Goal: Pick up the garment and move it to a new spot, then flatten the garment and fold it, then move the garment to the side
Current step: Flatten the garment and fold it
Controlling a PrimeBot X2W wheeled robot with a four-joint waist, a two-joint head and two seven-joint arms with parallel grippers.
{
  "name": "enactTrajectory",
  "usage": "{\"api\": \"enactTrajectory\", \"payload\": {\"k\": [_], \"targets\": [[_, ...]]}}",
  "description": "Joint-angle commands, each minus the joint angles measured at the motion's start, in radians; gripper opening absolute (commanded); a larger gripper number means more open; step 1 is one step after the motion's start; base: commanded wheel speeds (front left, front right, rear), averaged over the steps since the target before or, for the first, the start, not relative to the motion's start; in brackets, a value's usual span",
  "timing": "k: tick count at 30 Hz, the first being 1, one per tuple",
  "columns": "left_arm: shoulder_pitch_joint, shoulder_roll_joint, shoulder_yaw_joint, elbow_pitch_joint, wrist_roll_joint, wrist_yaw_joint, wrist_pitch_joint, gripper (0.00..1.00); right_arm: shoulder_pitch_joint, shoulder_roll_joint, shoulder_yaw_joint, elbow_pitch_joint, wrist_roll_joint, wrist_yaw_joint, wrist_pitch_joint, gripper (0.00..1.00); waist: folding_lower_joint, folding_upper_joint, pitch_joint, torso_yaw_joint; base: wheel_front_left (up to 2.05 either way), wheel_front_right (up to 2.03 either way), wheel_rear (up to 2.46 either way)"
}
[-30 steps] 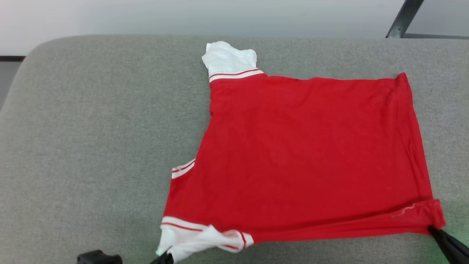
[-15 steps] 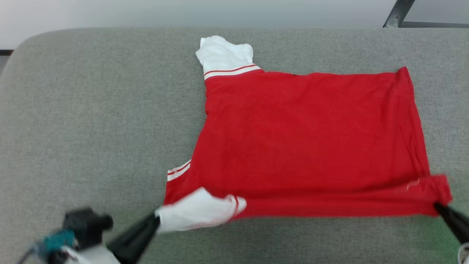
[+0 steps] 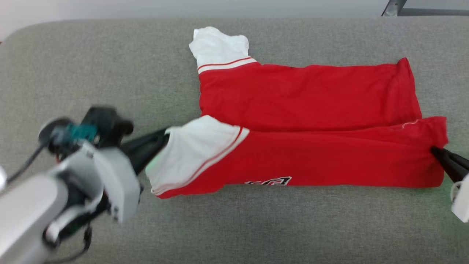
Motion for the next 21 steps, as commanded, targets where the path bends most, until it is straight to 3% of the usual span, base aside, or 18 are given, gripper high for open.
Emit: {"api": "enactTrajectory", "payload": {"k": [1,6,12,15,19,20,21], "targets": [[-0.046,-0.031,-0.009,0.052,0.000,-0.036,0.019,0.00,-0.028,0.007,0.020,0.019,-0.009,-0.001,0.016,0.00,0.0000,-0.0001,0.009,0.000,0.00,0.00,0.00],[-0.150,-0.127,-0.060,0.221,-0.025,-0.099,0.084,0.00,-0.103,0.011,0.062,0.088,-0.018,-0.001,0.055,0.00,0.0000,-0.0001,0.027,-0.007,0.00,0.00,0.00],[-0.200,-0.206,-0.105,0.389,-0.110,-0.116,0.156,0.00,-0.163,0.012,0.085,0.159,-0.039,-0.001,0.094,0.00,0.0000,-0.0001,0.038,-0.012,0.00,0.00,0.00],[-0.210,-0.230,-0.110,0.449,-0.154,-0.119,0.182,0.05,-0.186,0.017,0.089,0.180,-0.034,-0.001,0.108,0.00,0.0000,-0.0001,0.040,-0.012,0.00,0.00,0.00],[-0.228,-0.250,-0.113,0.499,-0.181,-0.118,0.193,0.34,-0.206,0.022,0.098,0.203,-0.024,-0.001,0.127,0.00,0.0000,-0.0001,0.038,-0.011,0.00,0.00,0.00],[-0.228,-0.253,-0.111,0.511,-0.191,-0.118,0.194,0.45,-0.210,0.021,0.102,0.207,-0.026,-0.001,0.133,0.00,0.0000,-0.0001,0.037,-0.010,0.00,0.00,0.00],[-0.227,-0.254,-0.111,0.522,-0.192,-0.118,0.197,0.68,-0.214,0.021,0.103,0.211,-0.027,-0.001,0.137,0.00,0.0000,-0.0001,0.034,-0.008,0.00,0.00,0.00]]}}
